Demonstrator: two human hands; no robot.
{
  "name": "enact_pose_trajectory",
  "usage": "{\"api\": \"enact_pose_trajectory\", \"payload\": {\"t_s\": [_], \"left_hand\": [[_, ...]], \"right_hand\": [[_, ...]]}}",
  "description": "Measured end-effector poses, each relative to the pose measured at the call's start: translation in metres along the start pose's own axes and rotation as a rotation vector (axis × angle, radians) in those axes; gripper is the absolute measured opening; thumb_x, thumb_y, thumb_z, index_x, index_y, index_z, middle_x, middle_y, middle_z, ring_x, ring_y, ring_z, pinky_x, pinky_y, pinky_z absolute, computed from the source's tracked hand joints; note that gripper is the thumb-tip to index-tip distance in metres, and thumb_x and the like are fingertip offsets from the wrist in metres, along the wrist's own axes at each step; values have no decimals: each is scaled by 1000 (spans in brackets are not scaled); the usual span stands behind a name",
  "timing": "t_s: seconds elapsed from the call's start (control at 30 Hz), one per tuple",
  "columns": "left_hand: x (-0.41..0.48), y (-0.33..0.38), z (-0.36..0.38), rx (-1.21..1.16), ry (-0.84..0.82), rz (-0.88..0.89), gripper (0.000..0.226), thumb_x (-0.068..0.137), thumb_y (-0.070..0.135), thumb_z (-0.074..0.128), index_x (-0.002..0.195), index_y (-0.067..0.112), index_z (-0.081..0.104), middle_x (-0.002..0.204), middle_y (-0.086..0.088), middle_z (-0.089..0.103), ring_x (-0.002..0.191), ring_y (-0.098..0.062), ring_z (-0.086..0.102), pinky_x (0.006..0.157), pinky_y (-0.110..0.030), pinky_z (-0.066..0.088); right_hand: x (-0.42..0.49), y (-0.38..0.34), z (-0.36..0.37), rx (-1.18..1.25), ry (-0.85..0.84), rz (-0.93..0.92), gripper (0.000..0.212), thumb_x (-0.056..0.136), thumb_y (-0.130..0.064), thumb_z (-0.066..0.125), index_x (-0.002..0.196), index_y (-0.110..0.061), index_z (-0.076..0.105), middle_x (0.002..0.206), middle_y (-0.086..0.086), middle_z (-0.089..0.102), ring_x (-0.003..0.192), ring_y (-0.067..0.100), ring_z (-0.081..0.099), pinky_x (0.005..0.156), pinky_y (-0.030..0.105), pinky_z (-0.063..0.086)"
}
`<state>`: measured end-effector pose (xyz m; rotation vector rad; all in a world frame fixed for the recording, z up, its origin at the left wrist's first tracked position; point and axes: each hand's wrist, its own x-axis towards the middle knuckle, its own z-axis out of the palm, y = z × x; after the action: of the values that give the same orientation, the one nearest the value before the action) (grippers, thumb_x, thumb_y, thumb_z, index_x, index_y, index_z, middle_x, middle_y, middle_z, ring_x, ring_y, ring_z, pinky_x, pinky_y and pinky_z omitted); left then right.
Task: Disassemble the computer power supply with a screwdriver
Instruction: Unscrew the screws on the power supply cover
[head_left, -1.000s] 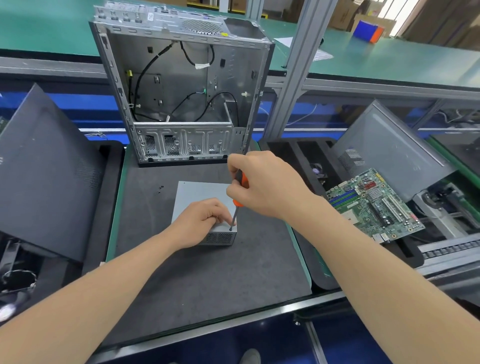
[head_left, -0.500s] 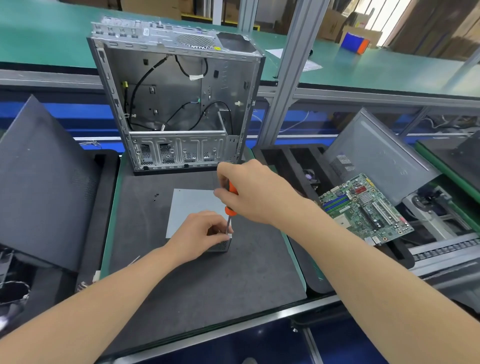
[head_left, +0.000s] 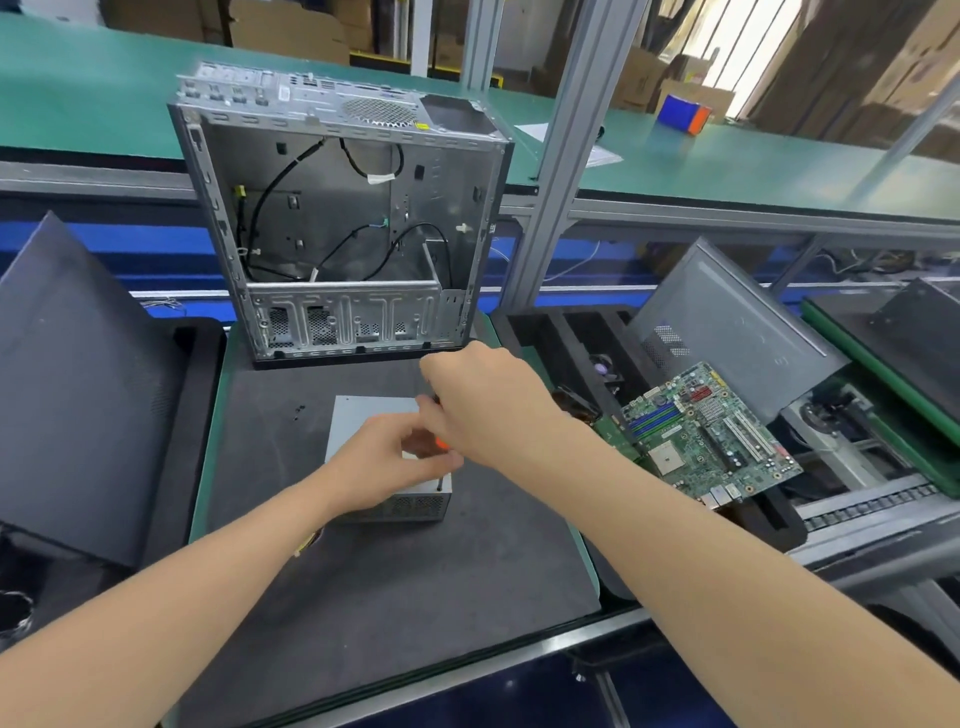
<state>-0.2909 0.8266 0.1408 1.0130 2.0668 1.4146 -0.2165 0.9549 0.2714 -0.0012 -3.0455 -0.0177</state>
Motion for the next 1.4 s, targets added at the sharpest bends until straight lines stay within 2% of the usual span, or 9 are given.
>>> {"api": "enact_pose_trajectory", "payload": {"t_s": [0.1, 0.17, 0.4, 0.53, 0.7, 0.87, 1.07, 1.23, 1.4], "left_hand": [[5, 13, -5, -125, -26, 1, 8, 92, 13, 81, 98, 12, 76, 100, -3, 80, 103, -17, 76, 95, -33, 57], [7, 18, -5, -174, -88, -9, 14, 97, 10, 73, 107, 0, 73, 103, -4, 81, 105, -16, 76, 93, -27, 56], [9, 28, -10, -112, -207, -21, 21, 108, 11, 55, 103, 0, 72, 96, 9, 77, 91, 0, 70, 84, -13, 52], [7, 27, -4, -50, -233, -13, 33, 111, 22, 49, 101, 6, 76, 97, 14, 78, 96, 0, 71, 87, -11, 50], [2, 25, 5, -74, -178, -10, 29, 105, 39, 52, 96, 27, 77, 96, 11, 79, 95, -1, 72, 82, -9, 48], [4, 27, 12, -61, -115, 1, 19, 86, 56, 50, 82, 60, 68, 85, 28, 75, 77, 13, 68, 66, 0, 43], [11, 22, 3, -157, -149, 13, 18, 106, 30, 55, 109, 16, 67, 107, 0, 78, 98, -21, 75, 89, -28, 57], [14, 23, 1, -137, -170, 15, 22, 108, 29, 55, 112, 14, 71, 110, 5, 77, 104, -20, 74, 93, -28, 56], [11, 23, 7, -120, -180, 9, 26, 112, 30, 48, 110, 14, 68, 108, 6, 77, 101, -17, 74, 90, -24, 55]], "right_hand": [[6, 4, -4, 71, -87, -70, 8, 92, -23, 57, 92, -15, 55, 79, 3, 54, 79, 33, 59, 59, 33, 38], [12, 11, -8, 118, -149, -114, 5, 91, -23, 60, 90, -20, 56, 83, 1, 59, 82, 29, 62, 60, 34, 45], [24, 30, -17, 232, -276, -564, 7, 84, -9, 66, 90, -12, 64, 81, -1, 62, 77, 19, 54, 71, 33, 46], [20, 38, -27, 210, -276, -621, 13, 89, -15, 64, 103, -15, 64, 86, -2, 65, 80, 18, 56, 72, 29, 45], [-3, 9, -11, -218, 58, -99, 40, 96, -56, 52, 91, -17, 46, 63, -2, 36, 60, 29, 44, 51, 32, 31], [4, -9, 3, -9, -18, 281, 38, 100, -45, 57, 82, -17, 38, 68, 1, 36, 71, 30, 48, 61, 36, 44], [19, 27, -21, 252, -294, -53, 16, 84, -26, 73, 87, -21, 57, 85, -5, 61, 76, 23, 60, 61, 33, 47], [32, 40, -35, 176, -469, -399, 21, 75, -12, 77, 89, -26, 71, 94, -7, 57, 92, 16, 59, 79, 42, 53], [21, 38, -33, 139, -357, -392, 23, 80, -23, 71, 102, -26, 67, 90, -8, 56, 88, 13, 54, 76, 39, 53]]}}
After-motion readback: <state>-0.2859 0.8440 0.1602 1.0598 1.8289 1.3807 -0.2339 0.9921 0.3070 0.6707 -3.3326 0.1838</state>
